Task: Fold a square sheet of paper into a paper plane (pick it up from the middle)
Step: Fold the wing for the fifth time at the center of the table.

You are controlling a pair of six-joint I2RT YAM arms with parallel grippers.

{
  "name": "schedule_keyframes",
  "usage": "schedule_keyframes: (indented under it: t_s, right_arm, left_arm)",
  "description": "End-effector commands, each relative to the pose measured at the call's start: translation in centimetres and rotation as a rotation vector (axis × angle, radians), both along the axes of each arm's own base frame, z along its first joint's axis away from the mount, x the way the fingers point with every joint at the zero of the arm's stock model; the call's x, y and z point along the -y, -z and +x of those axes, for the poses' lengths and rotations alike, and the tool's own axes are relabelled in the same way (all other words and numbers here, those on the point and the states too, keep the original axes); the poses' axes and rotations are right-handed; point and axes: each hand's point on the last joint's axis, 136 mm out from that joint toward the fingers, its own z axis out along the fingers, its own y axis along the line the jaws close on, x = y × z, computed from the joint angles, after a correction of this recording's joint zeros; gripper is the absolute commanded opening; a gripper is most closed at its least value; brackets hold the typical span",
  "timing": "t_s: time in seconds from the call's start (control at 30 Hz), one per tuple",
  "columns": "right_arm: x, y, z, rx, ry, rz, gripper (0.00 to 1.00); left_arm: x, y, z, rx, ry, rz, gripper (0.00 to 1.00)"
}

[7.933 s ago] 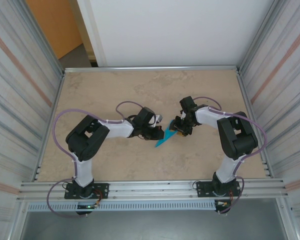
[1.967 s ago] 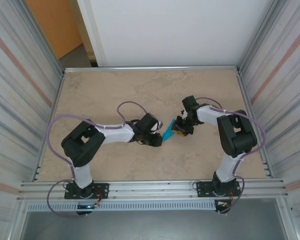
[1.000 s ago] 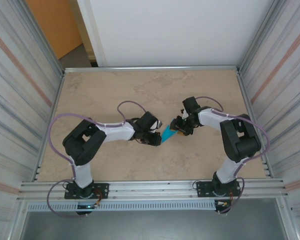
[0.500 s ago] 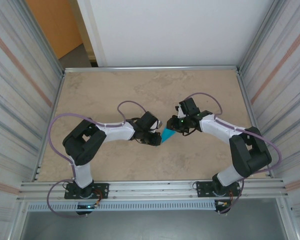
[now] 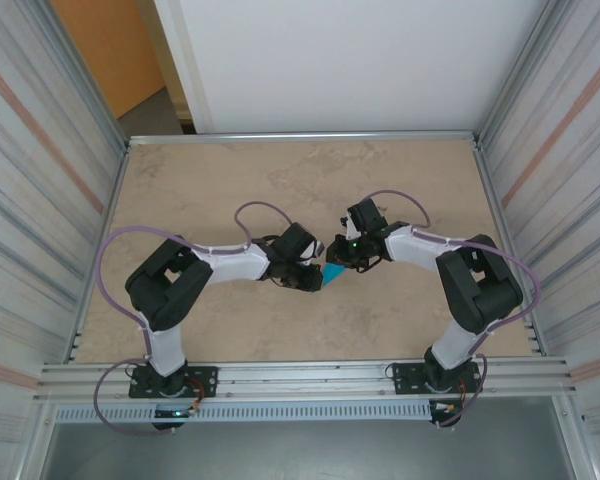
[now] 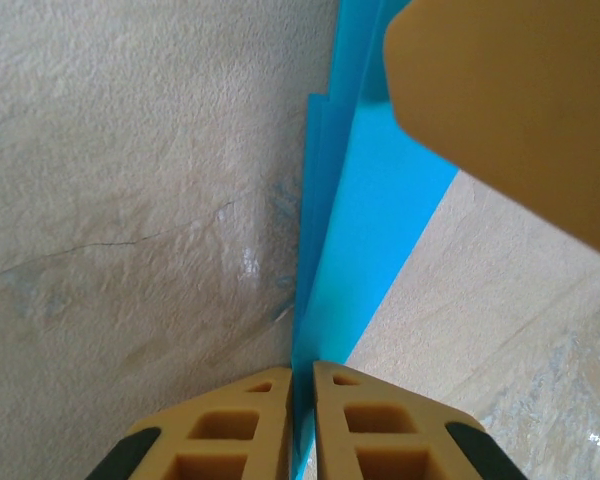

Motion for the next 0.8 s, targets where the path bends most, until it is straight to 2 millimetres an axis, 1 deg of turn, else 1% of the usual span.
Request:
schedule_keyframes:
  t_s: [0.0,0.17,0.57,0.77]
  right_arm:
    - [0.9,0.8,0.5,-0.011,0.039,-0.010,0.17]
    - [1.8,1.7,0.5,-0.025,0.054,-0.020,0.17]
    - [2.1,2.9,0.4,-0.050,0.047,-0.021,0.15]
    - [2.7,3.6,0.2,-0.065,0.059,-0.035,0.15]
  left_arm:
    - [-1.0,2.5,-1.4,-0.057,0.014,0.059,0.15]
    - [-1.0,2.5,-1.5,-0.062,0.017,0.056,0.15]
    - [-1.0,2.3,-1.7,-0.063,0.016,0.050,0.15]
    - [-1.0,2.2,-1.7,-0.061,0.014,0.050,0.15]
